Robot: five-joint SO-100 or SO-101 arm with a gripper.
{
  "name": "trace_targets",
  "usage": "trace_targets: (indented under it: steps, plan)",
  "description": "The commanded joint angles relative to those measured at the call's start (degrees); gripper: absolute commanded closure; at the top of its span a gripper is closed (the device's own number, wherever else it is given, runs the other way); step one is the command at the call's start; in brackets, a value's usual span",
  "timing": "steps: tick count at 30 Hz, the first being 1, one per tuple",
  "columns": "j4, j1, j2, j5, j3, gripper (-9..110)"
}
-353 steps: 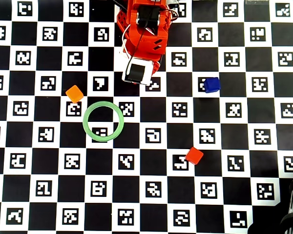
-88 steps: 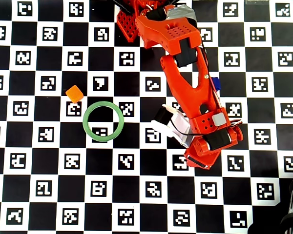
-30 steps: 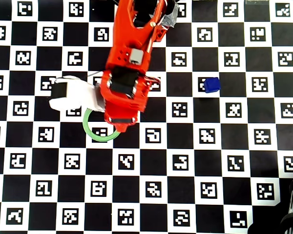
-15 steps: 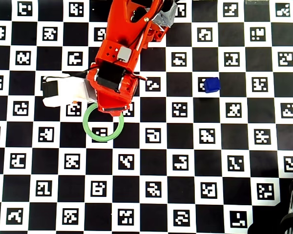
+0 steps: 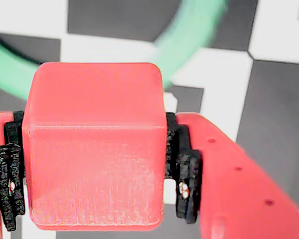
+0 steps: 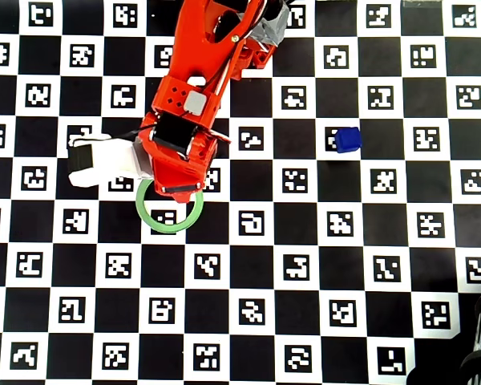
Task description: Grab the red cube then put it in the green circle then put the blue cube on top and finally the orange cube on top
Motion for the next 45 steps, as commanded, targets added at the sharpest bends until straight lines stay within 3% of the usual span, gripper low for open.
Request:
trace_targets:
  steps: [1, 30, 45]
  plan:
    - [-3.52, 0.97, 1.76, -0.09, -0.35, 97]
    - [-17.40, 2.11, -10.02, 3.34, 5.01, 97]
    - [-17.93, 2.20, -10.20, 3.96, 5.45, 97]
